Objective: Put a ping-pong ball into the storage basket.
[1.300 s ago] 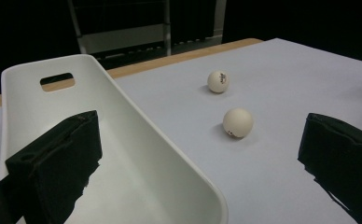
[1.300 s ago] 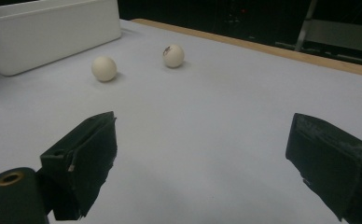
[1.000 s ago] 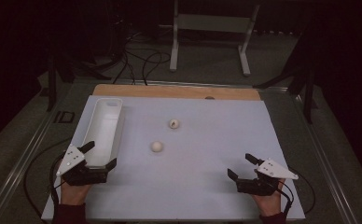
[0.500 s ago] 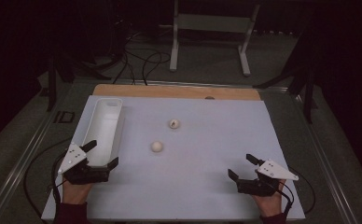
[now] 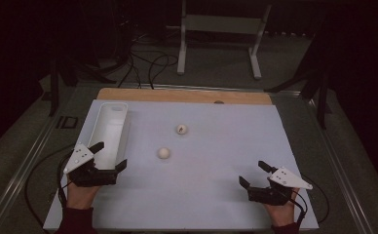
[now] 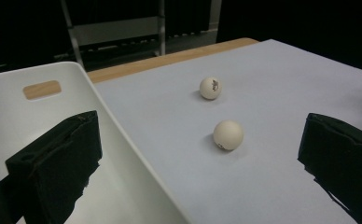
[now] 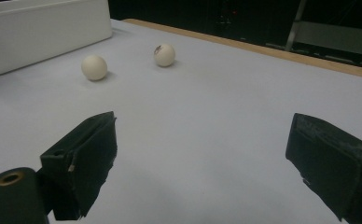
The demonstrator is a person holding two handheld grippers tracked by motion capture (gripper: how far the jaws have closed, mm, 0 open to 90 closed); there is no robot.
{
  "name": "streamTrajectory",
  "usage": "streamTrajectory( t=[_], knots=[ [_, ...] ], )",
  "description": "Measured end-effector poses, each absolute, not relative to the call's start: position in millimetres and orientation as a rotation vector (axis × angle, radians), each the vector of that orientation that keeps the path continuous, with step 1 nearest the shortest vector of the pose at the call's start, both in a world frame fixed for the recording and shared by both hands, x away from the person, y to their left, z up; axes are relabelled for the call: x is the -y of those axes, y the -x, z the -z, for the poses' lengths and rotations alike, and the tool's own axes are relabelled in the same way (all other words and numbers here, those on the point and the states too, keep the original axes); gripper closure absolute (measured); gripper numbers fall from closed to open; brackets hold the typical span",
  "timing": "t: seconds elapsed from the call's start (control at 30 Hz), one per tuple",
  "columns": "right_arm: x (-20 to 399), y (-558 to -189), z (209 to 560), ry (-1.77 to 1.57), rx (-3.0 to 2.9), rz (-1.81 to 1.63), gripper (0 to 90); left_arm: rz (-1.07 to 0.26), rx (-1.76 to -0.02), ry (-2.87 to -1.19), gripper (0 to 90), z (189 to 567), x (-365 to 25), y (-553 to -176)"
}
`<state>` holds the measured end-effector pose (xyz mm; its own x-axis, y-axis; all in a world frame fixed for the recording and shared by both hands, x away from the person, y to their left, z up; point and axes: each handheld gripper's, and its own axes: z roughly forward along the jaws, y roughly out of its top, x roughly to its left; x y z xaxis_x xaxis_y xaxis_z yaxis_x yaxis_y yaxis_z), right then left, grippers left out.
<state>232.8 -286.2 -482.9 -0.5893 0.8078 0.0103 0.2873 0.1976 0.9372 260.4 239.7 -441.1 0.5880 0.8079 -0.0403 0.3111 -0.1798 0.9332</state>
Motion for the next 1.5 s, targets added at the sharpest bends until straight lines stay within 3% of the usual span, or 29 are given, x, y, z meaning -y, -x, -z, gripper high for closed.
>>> streamTrajectory(
  t=[1.5],
  knots=[
    [286.4,-232.8,482.8,-1.023,-1.971,-1.388,8.5,-0.527,-0.834,-1.875,0.2,416.8,-172.4,-302.5]
  ],
)
